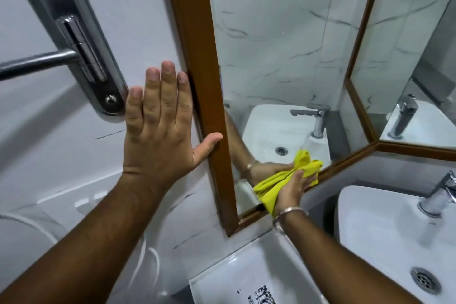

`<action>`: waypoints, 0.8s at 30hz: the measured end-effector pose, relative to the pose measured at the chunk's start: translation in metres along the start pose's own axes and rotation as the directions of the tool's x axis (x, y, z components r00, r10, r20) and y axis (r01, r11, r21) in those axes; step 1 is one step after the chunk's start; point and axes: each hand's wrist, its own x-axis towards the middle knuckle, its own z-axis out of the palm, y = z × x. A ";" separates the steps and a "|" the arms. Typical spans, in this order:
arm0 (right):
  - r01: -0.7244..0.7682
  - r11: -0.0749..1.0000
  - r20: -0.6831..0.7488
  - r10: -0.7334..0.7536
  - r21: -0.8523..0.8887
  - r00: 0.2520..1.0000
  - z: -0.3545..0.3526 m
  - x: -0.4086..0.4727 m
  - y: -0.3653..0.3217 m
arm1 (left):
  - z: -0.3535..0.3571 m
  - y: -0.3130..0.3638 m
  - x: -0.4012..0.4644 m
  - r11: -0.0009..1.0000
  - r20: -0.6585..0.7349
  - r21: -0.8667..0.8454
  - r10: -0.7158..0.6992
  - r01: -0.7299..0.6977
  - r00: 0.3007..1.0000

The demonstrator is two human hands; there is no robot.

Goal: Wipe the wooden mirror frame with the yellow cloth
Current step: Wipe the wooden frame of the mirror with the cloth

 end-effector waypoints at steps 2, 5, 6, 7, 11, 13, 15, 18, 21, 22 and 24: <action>-0.034 0.999 -0.056 0.034 0.003 0.998 -0.014 0.049 -0.015 | -0.001 0.000 -0.001 1.000 0.003 0.004 0.002 -0.002 1.000; 0.018 0.998 -0.100 -0.012 0.060 0.995 -0.030 0.107 -0.036 | 0.001 0.001 -0.001 1.000 -0.001 0.013 -0.005 0.005 1.000; 0.034 0.997 -0.095 -0.028 0.069 0.995 -0.033 0.117 -0.038 | 0.002 0.001 -0.001 1.000 -0.001 0.018 -0.006 0.006 1.000; 0.021 0.999 -0.091 -0.017 0.045 0.996 -0.034 0.122 -0.038 | 0.002 0.001 0.000 1.000 -0.003 0.018 -0.004 0.004 1.000; 0.056 0.997 -0.111 -0.050 0.054 0.993 -0.028 0.107 -0.031 | 0.001 0.001 0.000 1.000 -0.019 -0.013 -0.009 0.008 1.000; 0.079 0.992 -0.144 -0.064 0.096 0.988 -0.018 0.082 -0.026 | 0.001 0.001 0.000 1.000 -0.022 -0.027 -0.004 0.004 1.000; -0.010 0.998 -0.160 0.019 0.060 0.987 -0.007 0.050 -0.012 | 0.002 0.001 0.000 1.000 -0.026 -0.028 -0.001 0.000 1.000; -0.066 0.997 -0.058 0.069 0.043 0.996 0.013 -0.021 0.020 | 0.001 0.001 0.000 1.000 -0.030 -0.020 -0.001 0.000 1.000; -0.063 0.997 0.016 0.063 0.044 0.998 0.033 -0.087 0.042 | 0.000 -0.001 0.001 0.999 -0.027 -0.035 -0.002 0.002 1.000; -0.074 0.996 0.035 0.073 0.040 0.997 0.036 -0.099 0.046 | 0.000 -0.001 0.001 0.999 -0.030 -0.038 -0.003 0.002 1.000; -0.116 0.993 0.073 0.114 0.029 0.991 0.036 -0.104 0.049 | 0.001 -0.001 0.000 0.999 -0.036 -0.035 -0.004 0.003 0.999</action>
